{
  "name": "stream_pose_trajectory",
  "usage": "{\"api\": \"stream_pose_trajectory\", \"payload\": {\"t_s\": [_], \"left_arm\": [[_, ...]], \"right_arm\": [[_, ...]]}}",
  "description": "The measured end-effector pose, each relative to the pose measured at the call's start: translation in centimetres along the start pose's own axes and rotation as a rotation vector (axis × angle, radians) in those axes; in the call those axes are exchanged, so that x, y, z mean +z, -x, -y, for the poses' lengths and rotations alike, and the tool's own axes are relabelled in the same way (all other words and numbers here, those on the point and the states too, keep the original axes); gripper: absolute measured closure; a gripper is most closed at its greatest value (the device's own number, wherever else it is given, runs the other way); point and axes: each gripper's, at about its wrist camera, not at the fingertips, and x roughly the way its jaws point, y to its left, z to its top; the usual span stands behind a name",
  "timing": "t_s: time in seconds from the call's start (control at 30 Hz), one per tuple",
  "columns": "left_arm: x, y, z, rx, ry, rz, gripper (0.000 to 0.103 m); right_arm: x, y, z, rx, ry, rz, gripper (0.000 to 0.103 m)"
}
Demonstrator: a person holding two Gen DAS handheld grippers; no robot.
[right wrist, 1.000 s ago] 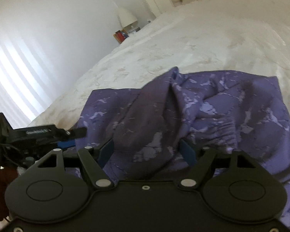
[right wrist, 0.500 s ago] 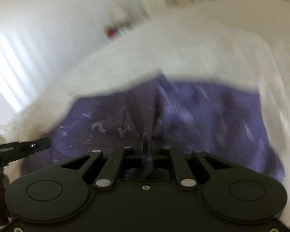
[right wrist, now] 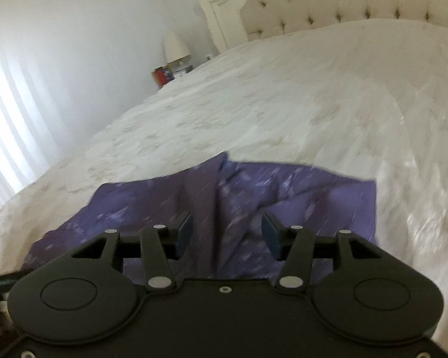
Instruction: Fold large clothes
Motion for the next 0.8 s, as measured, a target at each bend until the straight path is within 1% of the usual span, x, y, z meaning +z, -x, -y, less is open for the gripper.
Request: {"api": "stream_pose_trajectory", "payload": {"t_s": [0.03, 0.07, 0.1, 0.13, 0.23, 0.3, 0.33, 0.4, 0.43, 0.47, 0.5, 0.57, 0.63, 0.67, 0.7, 0.73, 0.8], "left_arm": [[0.5, 0.7, 0.9, -0.009, -0.027, 0.033, 0.089], [0.9, 1.1, 1.9, -0.022, -0.060, 0.052, 0.076], [1.3, 1.1, 2.9, -0.038, -0.100, 0.057, 0.072], [1.6, 0.9, 4.0, -0.056, -0.149, 0.051, 0.069], [1.7, -0.7, 7.0, -0.110, -0.281, 0.022, 0.068], [1.2, -2.2, 8.1, -0.132, -0.327, -0.018, 0.061], [0.9, -3.4, 8.5, -0.136, -0.340, -0.055, 0.058], [0.0, -5.2, 8.2, -0.122, -0.340, -0.131, 0.058], [-0.6, -6.1, 7.9, -0.094, -0.342, -0.176, 0.058], [-1.1, -6.8, 7.6, -0.069, -0.345, -0.213, 0.059], [-1.7, -7.1, 7.1, -0.064, -0.344, -0.224, 0.059], [-2.3, -6.7, 6.5, -0.080, -0.343, -0.196, 0.059], [-2.7, -6.6, 6.4, -0.078, -0.343, -0.187, 0.059], [-2.8, -6.6, 6.7, -0.074, -0.347, -0.187, 0.059], [-2.8, -6.6, 6.8, -0.069, -0.350, -0.187, 0.059], [-2.9, -6.5, 6.9, -0.065, -0.354, -0.186, 0.058], [-2.8, -6.2, 6.8, -0.070, -0.360, -0.187, 0.055]], "right_arm": [[0.3, -0.4, 0.2, -0.011, 0.004, -0.003, 0.044], [0.3, -0.7, 0.5, -0.016, 0.011, -0.008, 0.044], [0.5, -1.2, 0.5, -0.022, 0.024, -0.019, 0.044], [0.5, -1.7, 0.3, -0.029, 0.040, -0.028, 0.044], [0.5, -3.1, -0.4, -0.049, 0.097, -0.052, 0.044], [0.4, -3.5, -0.8, -0.058, 0.127, -0.058, 0.045], [0.5, -3.6, -0.8, -0.057, 0.135, -0.064, 0.048], [0.6, -4.2, -0.8, -0.045, 0.145, -0.080, 0.062], [0.8, -4.2, -0.7, -0.037, 0.149, -0.088, 0.084], [0.9, -4.4, -0.8, -0.037, 0.152, -0.090, 0.088], [1.0, -4.3, -0.5, -0.041, 0.147, -0.082, 0.089], [1.2, -4.4, 0.6, -0.068, 0.110, -0.077, 0.090], [0.8, -5.4, 1.9, -0.096, 0.062, -0.123, 0.090], [0.4, -6.0, 2.4, -0.096, 0.050, -0.150, 0.091], [0.0, -6.2, 2.6, -0.096, 0.053, -0.151, 0.091], [-0.2, -6.2, 2.5, -0.095, 0.060, -0.141, 0.089], [-0.4, -5.8, 2.3, -0.081, 0.063, -0.121, 0.073]]}}
